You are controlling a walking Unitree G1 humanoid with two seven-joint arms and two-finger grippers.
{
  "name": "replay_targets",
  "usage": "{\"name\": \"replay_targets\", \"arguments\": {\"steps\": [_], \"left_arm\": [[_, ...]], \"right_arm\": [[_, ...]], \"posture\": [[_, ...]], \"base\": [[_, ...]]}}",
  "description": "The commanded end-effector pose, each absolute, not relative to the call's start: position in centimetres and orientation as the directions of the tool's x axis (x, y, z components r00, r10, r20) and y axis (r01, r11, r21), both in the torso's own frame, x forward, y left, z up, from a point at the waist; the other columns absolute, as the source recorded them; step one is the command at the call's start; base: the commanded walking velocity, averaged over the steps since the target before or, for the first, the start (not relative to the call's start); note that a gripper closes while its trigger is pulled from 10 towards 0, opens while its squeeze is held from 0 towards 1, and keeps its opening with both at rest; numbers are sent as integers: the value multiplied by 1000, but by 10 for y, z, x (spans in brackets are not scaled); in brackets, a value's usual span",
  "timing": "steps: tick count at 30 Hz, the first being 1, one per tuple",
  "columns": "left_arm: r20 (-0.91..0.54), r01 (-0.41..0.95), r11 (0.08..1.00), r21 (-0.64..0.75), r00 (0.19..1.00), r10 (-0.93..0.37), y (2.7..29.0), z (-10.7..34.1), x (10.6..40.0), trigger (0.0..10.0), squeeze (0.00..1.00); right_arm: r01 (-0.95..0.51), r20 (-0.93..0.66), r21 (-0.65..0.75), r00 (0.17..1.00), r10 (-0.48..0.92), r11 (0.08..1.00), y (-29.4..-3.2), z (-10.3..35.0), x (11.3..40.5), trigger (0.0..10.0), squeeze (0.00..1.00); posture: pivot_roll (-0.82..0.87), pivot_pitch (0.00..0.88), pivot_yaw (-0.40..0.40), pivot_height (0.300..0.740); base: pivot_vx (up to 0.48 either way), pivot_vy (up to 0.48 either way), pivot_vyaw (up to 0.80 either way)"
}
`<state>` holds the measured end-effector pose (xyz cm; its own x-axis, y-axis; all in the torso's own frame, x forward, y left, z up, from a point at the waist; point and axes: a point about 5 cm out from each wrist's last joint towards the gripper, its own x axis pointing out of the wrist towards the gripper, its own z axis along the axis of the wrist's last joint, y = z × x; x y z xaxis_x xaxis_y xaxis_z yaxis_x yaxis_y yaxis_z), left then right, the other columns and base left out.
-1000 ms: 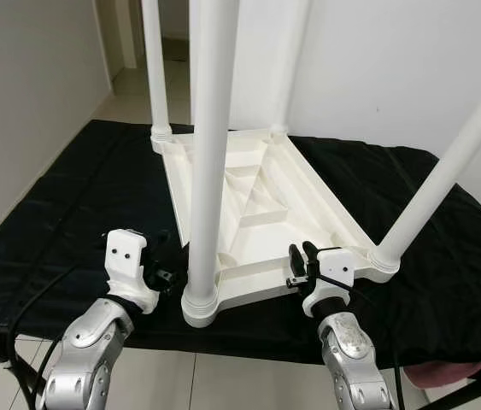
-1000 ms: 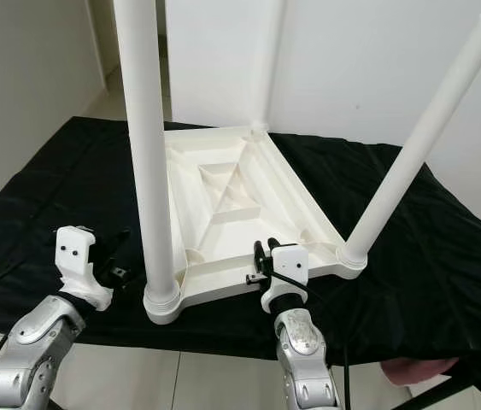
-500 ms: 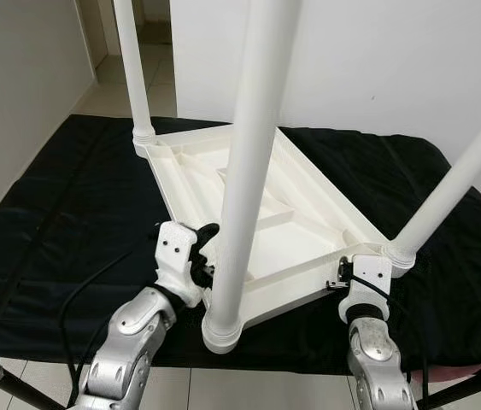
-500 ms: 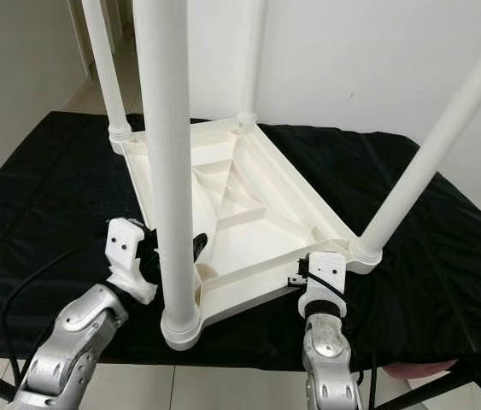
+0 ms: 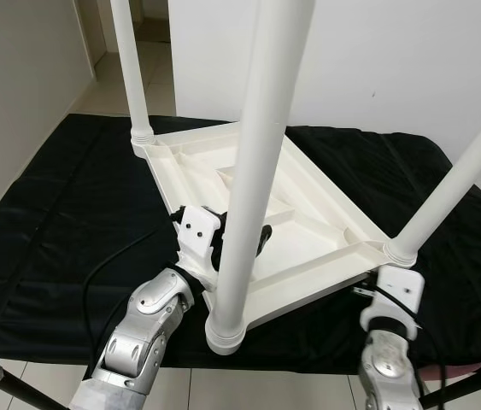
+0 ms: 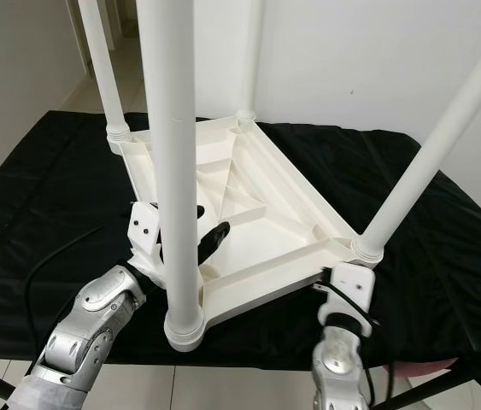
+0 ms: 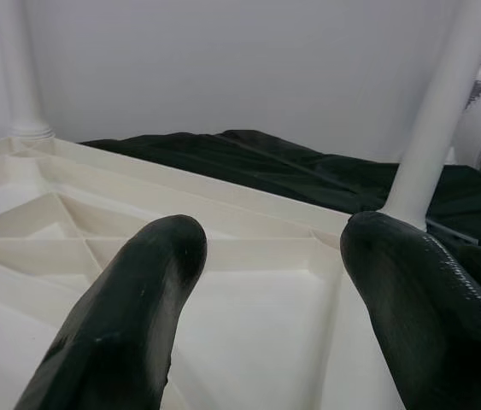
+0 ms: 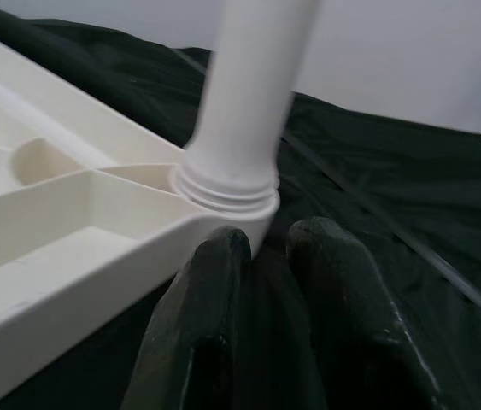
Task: Building children table
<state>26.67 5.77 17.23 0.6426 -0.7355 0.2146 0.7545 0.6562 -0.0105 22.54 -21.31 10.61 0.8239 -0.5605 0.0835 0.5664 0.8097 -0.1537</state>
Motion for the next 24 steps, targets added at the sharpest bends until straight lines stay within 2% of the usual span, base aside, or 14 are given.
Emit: {"name": "replay_targets", "arguments": {"steps": [1, 5, 7, 15, 18, 24], "left_arm": [[233, 879, 474, 54, 450, -862, 44, 182, 256, 10000, 0], [244, 897, 435, 70, 408, -880, 40, 188, 254, 10000, 0], [254, 910, 405, 91, 372, -893, 35, 194, 252, 10000, 0], [251, 929, 352, 114, 316, -915, 28, 199, 246, 10000, 0], [218, 942, 313, 123, 282, -934, 25, 196, 242, 10000, 0], [125, 952, 288, 102, 275, -953, 22, 182, 242, 10000, 0]], "right_arm": [[606, 76, -126, 795, -601, 785, -218, 107, 224, 10000, 0], [628, 25, -69, 778, -628, 775, -224, 103, 227, 10000, 0], [612, -28, -23, 790, -613, 790, -227, 97, 236, 10000, 0], [538, -105, 49, 840, -532, 841, -225, 89, 258, 10000, 0], [511, -157, 94, 855, -494, 855, -226, 84, 270, 10000, 0], [427, -176, 73, 895, -410, 901, -227, 87, 296, 10000, 0]], "posture": [[-61, 0, -36, 740], [-64, 0, -38, 740], [-62, 0, -41, 740], [-55, 0, -46, 740], [-48, 0, -54, 740], [-35, 0, -61, 740]], "base": [[0, 0, 0], [0, 0, 0], [0, 0, 0], [0, 0, 0], [0, 0, 0], [0, 0, 0]]}}
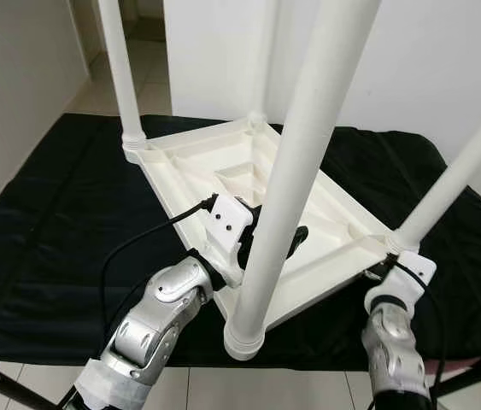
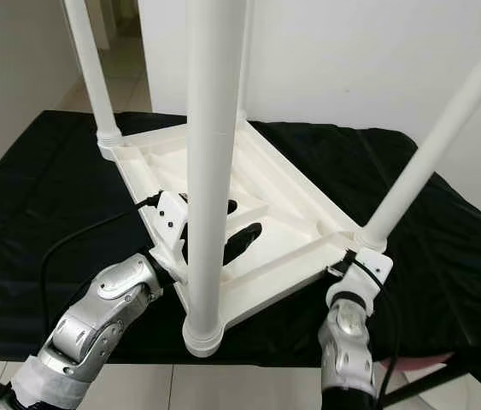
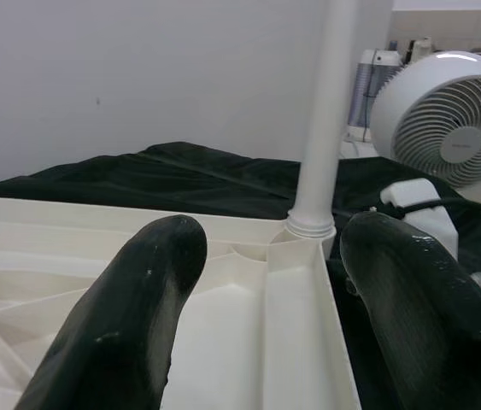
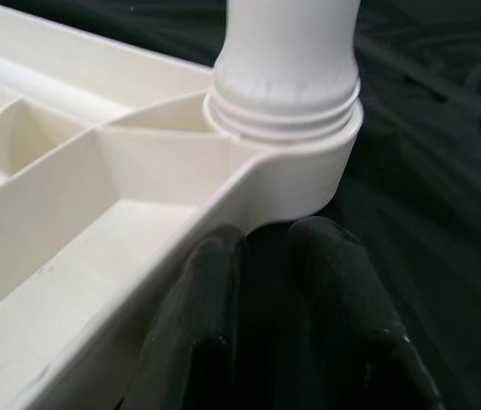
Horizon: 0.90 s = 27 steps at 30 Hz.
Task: Building children table
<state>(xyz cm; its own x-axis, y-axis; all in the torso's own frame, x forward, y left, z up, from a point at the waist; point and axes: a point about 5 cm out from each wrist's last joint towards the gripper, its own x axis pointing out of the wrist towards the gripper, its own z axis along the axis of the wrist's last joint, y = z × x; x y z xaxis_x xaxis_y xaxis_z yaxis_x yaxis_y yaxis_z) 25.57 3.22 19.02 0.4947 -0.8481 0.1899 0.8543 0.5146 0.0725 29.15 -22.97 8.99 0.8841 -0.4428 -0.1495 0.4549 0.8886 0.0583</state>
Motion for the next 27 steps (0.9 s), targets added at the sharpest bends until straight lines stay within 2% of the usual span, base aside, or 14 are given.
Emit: {"name": "replay_targets", "arguments": {"steps": [1, 9, 15, 23, 24, 27], "left_arm": [[112, 955, 280, 101, 269, -957, 22, 180, 241, 10000, 0], [89, 954, 283, 97, 275, -957, 26, 183, 237, 10000, 0], [111, 945, 313, 96, 302, -947, 24, 189, 237, 10000, 0], [113, 942, 324, 89, 313, -943, 21, 190, 237, 10000, 0], [112, 939, 331, 91, 321, -941, 20, 191, 237, 10000, 0], [113, 938, 333, 92, 323, -940, 19, 192, 238, 10000, 0]], "right_arm": [[413, -179, 74, 901, -395, 908, -227, 88, 299, 10000, 0], [342, -129, 92, 935, -329, 935, -233, 104, 327, 10000, 0], [279, -119, 102, 957, -266, 955, -220, 110, 347, 10000, 0], [215, -118, 127, 973, -200, 968, -208, 112, 358, 10000, 0], [145, -116, 126, 985, -130, 981, -197, 111, 363, 10000, 0], [106, -108, 126, 990, -93, 986, -192, 110, 365, 10000, 0]], "posture": [[-31, 0, -63, 740], [-31, 0, -55, 740], [-30, 0, -55, 740], [-31, 0, -50, 740], [-34, 0, -44, 740], [-35, 0, -40, 740]], "base": [[0, 0, 0], [0, 0, 0], [0, 0, 0], [0, 0, 0], [0, 0, 0], [0, 0, 0]]}}
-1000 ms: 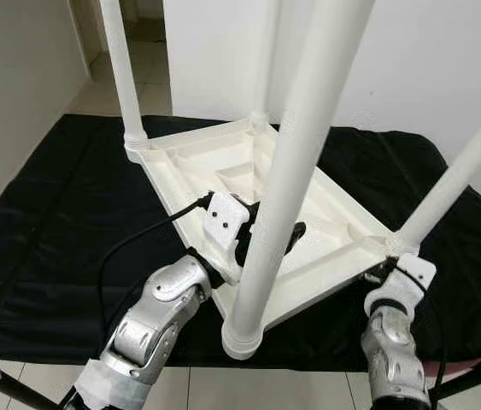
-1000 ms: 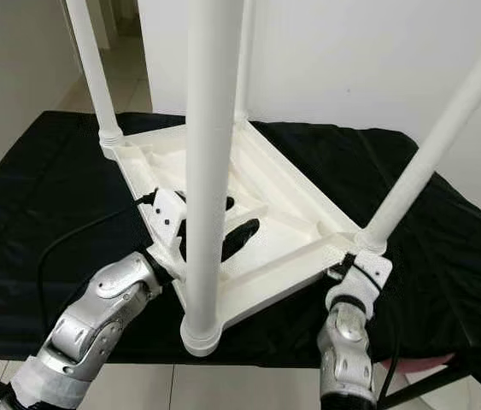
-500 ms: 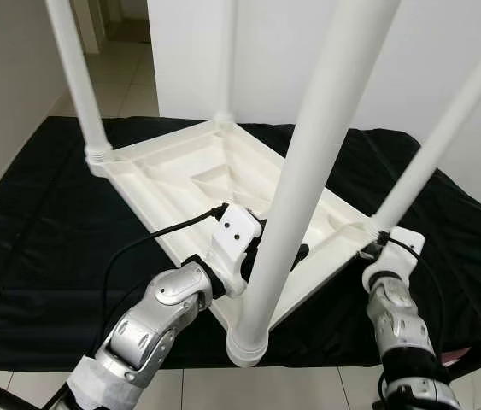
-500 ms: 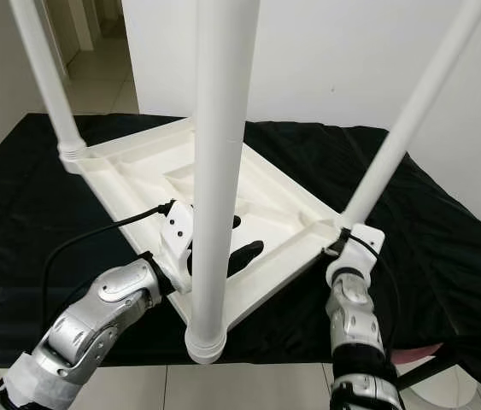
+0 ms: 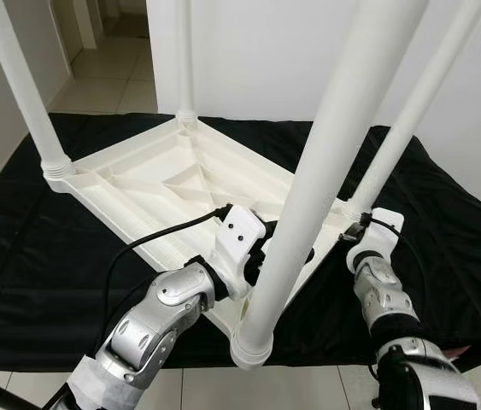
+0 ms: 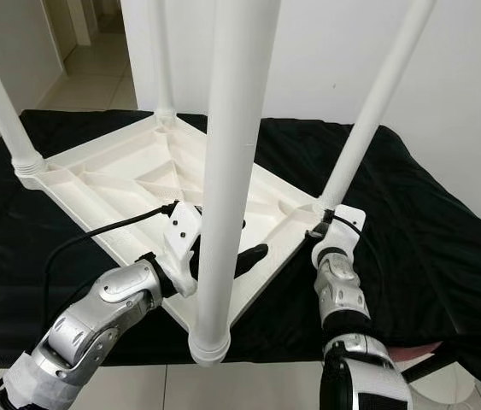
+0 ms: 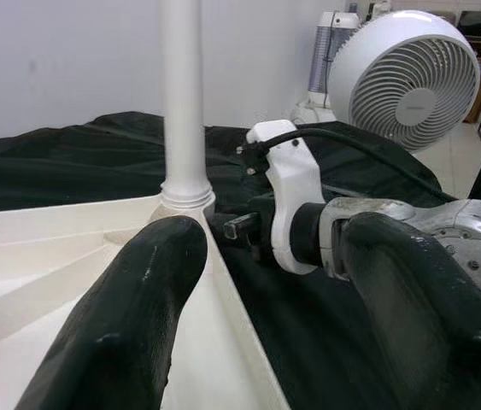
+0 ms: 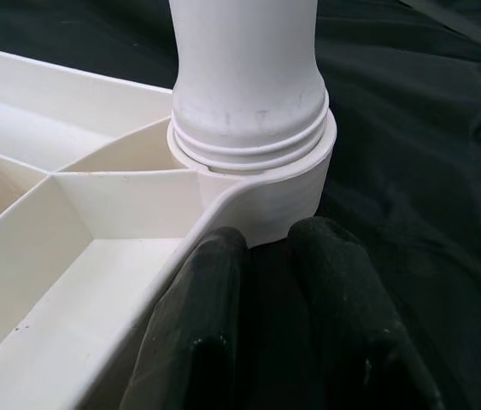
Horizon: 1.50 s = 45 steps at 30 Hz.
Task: Building children table
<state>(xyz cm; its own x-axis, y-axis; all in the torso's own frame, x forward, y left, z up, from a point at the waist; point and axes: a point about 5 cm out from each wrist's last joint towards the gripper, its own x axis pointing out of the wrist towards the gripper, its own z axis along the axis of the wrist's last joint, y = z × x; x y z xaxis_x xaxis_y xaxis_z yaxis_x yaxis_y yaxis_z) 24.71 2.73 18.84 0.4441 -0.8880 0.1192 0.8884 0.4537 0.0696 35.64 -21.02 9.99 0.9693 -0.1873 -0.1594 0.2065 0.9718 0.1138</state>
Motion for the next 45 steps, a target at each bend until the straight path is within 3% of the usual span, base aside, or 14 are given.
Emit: {"name": "replay_targets", "arguments": {"steps": [1, 13, 18, 24, 31, 32, 33, 34, 35, 39, 41, 45], "left_arm": [[113, 938, 333, 92, 323, -940, 19, 192, 238, 10000, 0], [115, 910, 397, 119, 385, -916, 25, 195, 244, 10000, 0], [61, 856, 493, 158, 490, -870, 43, 180, 256, 10000, 0], [1, 825, 537, 175, 545, -838, 69, 166, 255, 10000, 0], [-28, 820, 537, 196, 552, -833, 91, 164, 251, 10000, 0], [-37, 825, 526, 206, 544, -839, 97, 163, 249, 10000, 0], [-37, 825, 526, 206, 544, -839, 97, 163, 249, 10000, 0], [-72, 863, 461, 206, 483, -872, 107, 163, 239, 10000, 0], [-82, 888, 418, 192, 439, -895, 110, 162, 233, 10000, 0], [-87, 903, 390, 181, 410, -908, 112, 162, 229, 10000, 0], [-124, 942, 305, 139, 322, -938, 114, 158, 213, 10000, 0], [-210, 961, 243, 132, 267, -941, 120, 150, 204, 10000, 0]], "right_arm": [[106, -108, 126, 990, -93, 986, -192, 110, 365, 10000, 0], [10, 42, 82, 999, -13, 997, -198, 113, 351, 10000, 0], [90, 114, 64, 989, -97, 994, -216, 112, 328, 10000, 0], [-11, 174, 51, 985, 2, 999, -205, 114, 296, 10000, 0], [-108, 167, 40, 981, 100, 993, -197, 115, 272, 10000, 0], [-146, 166, 29, 976, 139, 989, -195, 118, 268, 10000, 145], [-146, 166, 29, 976, 139, 989, -195, 118, 268, 10000, 145], [-226, 172, 12, 960, 220, 974, -191, 126, 263, 10000, 1000], [-253, 174, 6, 953, 248, 967, -189, 129, 261, 10000, 1000], [-266, 175, 3, 949, 261, 964, -189, 131, 260, 10000, 1000], [-380, 166, 5, 913, 374, 925, -180, 135, 255, 10000, 1000], [-518, 118, -16, 848, 516, 855, -170, 138, 246, 10000, 1000]], "posture": [[-35, 0, -40, 740], [-28, 0, -50, 740], [-30, 0, -54, 740], [-34, 0, -50, 740], [-33, 0, -49, 740], [-34, 0, -47, 740], [-34, 0, -47, 740], [-29, 0, -49, 740], [-28, 0, -50, 740], [-26, 0, -52, 740], [-19, 0, -54, 740], [-13, 0, -65, 740]], "base": [[0, 0, 0], [0, 0, 0], [0, 0, 0], [0, 0, 0], [0, 0, 0], [0, 0, 0], [0, 0, 0], [0, 0, 0], [0, 0, 0], [0, 0, 0], [0, 0, 0], [0, 0, 0]]}}
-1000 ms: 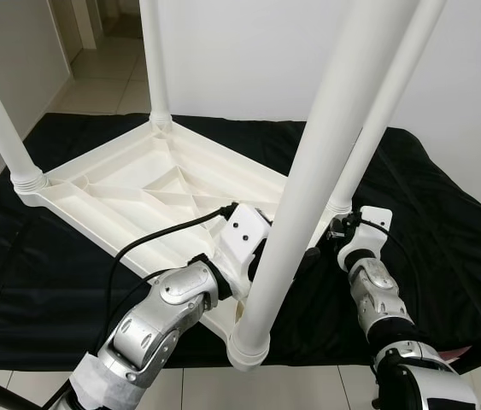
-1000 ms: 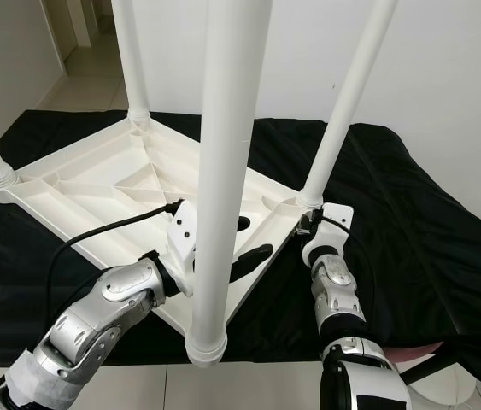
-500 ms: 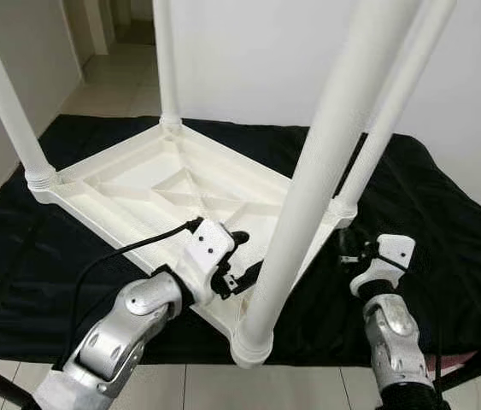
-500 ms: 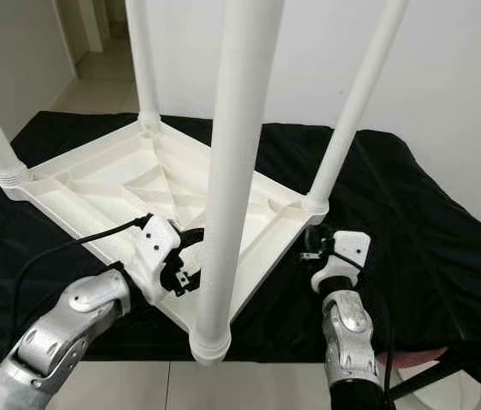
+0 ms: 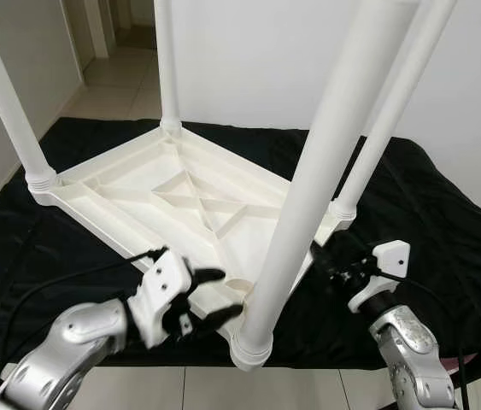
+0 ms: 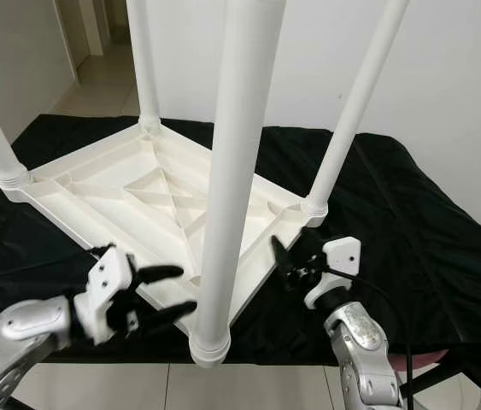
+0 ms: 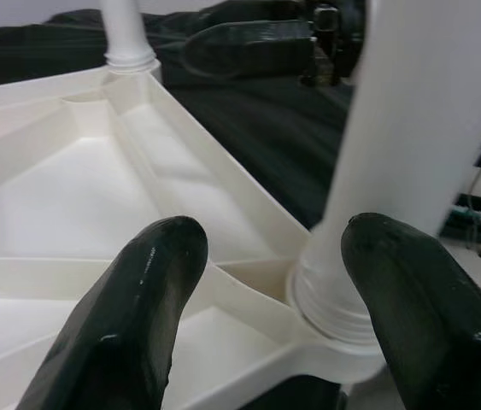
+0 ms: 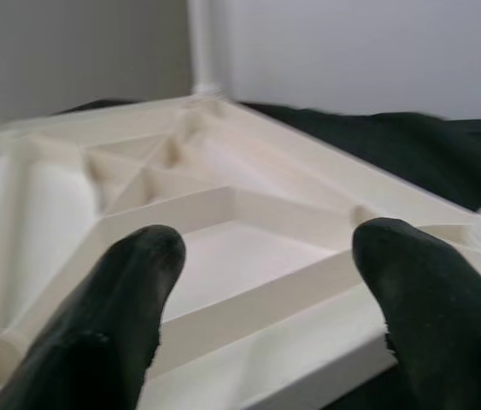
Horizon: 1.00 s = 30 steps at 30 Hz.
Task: Building children table
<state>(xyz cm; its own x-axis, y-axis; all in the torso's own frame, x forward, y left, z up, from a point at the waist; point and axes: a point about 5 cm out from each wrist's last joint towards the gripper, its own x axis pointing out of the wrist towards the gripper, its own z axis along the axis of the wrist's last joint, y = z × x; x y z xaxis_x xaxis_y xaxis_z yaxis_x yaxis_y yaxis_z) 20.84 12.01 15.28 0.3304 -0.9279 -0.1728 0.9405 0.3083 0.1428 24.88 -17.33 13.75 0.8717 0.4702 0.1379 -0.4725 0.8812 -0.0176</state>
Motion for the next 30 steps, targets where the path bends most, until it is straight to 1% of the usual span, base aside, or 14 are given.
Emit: {"name": "replay_targets", "arguments": {"steps": [1, 2, 3, 4, 5, 9, 15, 16, 20, 21, 22, 24, 28, 30], "left_arm": [[-210, 961, 243, 132, 267, -941, 120, 150, 204, 10000, 0], [-226, 960, 242, 141, 269, -936, 122, 149, 204, 10000, 0], [-238, 959, 241, 151, 272, -932, 123, 147, 204, 10000, 0], [-238, 959, 241, 151, 272, -932, 123, 147, 204, 10000, 0], [-252, 953, 248, 175, 287, -924, 125, 145, 207, 10000, 0], [-302, 912, 272, 306, 364, -881, 125, 132, 216, 10000, 0], [-303, 902, 281, 326, 382, -873, 123, 128, 218, 10000, 0], [-303, 902, 288, 322, 386, -871, 122, 126, 220, 10000, 0], [-303, 898, 293, 329, 394, -868, 121, 124, 222, 10000, 0], [-295, 891, 302, 338, 405, -865, 119, 123, 227, 10000, 0], [-295, 891, 302, 338, 405, -865, 119, 123, 227, 10000, 0], [-261, 875, 311, 372, 420, -869, 107, 125, 240, 10000, 0], [-250, 870, 312, 383, 423, -871, 103, 126, 245, 10000, 0], [-234, 868, 305, 391, 415, -879, 97, 127, 247, 10000, 0]], "right_arm": [[-518, 118, -16, 848, 516, 855, -170, 138, 246, 10000, 1000], [-536, 105, -33, 837, 536, 844, -169, 138, 244, 10000, 1000], [-549, 96, -46, 829, 551, 834, -168, 139, 242, 10000, 804], [-549, 96, -46, 829, 551, 834, -168, 139, 242, 10000, 804], [-568, 87, -53, 817, 571, 821, -168, 139, 242, 10000, 0], [-598, 112, -42, 793, 599, 800, -166, 149, 242, 10000, 0], [-640, 116, -37, 760, 640, 767, -163, 155, 237, 10000, 0], [-666, 102, -23, 740, 665, 745, -164, 156, 232, 10000, 0], [-685, 91, -16, 725, 683, 728, -165, 156, 229, 10000, 0], [-711, 76, -11, 700, 710, 703, -167, 157, 223, 10000, 0], [-711, 76, -11, 700, 710, 703, -167, 157, 223, 10000, 0], [-771, -8, -30, 636, 772, 636, -175, 152, 210, 10000, 0], [-789, -40, -32, 614, 788, 613, -178, 150, 206, 10000, 0], [-810, -81, -29, 587, 806, 586, -181, 147, 199, 10000, 0]], "posture": [[-13, 0, -65, 740], [-14, 0, -67, 740], [-14, 0, -67, 740], [-14, 0, -67, 740], [-15, 0, -69, 740], [-19, 0, -68, 740], [-27, 0, -68, 740], [-35, 0, -65, 740], [-39, 0, -62, 740], [-48, 0, -58, 740], [-48, 0, -58, 740], [-68, 0, -46, 740], [-71, 0, -41, 740], [-82, 0, -32, 740]], "base": [[0, 0, 0], [0, 0, 0], [0, 0, 0], [0, 0, 0], [0, 0, 0], [0, 0, 0], [0, 0, 0], [0, 0, 0], [0, 0, 0], [0, 0, 0], [0, 0, 0], [0, 0, 0], [0, 0, 0], [0, 0, 0]]}}
